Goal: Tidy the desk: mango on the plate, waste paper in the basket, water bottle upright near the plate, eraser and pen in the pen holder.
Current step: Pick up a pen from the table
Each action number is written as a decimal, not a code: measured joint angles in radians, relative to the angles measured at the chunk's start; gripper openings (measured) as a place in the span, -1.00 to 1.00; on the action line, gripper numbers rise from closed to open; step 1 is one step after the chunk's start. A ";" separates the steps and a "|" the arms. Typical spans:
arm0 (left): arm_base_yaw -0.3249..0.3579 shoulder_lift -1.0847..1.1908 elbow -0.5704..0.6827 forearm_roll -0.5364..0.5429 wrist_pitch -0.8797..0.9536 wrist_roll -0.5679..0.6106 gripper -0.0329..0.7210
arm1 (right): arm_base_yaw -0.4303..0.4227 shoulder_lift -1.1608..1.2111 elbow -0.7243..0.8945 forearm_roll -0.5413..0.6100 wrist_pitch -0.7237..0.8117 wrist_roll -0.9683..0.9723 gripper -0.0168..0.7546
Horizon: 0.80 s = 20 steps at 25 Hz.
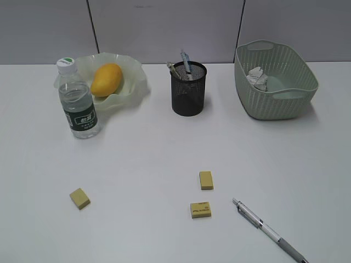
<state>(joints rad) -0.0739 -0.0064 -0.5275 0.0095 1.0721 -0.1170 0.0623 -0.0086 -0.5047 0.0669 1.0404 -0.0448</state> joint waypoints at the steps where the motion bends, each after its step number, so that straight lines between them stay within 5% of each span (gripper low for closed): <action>1: 0.000 -0.001 0.000 -0.009 0.000 0.000 0.11 | 0.000 0.000 0.000 0.000 0.000 0.000 0.04; 6: 0.000 -0.002 0.002 -0.019 -0.001 0.002 0.16 | 0.000 0.000 0.000 0.000 0.000 0.000 0.04; 11: 0.007 -0.002 0.004 -0.017 -0.001 0.002 0.77 | 0.000 0.000 0.000 0.000 0.000 0.000 0.04; 20: 0.029 -0.002 0.004 -0.017 -0.002 0.003 0.70 | 0.000 0.000 0.000 0.000 0.000 0.000 0.04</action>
<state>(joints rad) -0.0454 -0.0082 -0.5236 -0.0072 1.0697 -0.1137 0.0623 -0.0086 -0.5047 0.0669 1.0404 -0.0448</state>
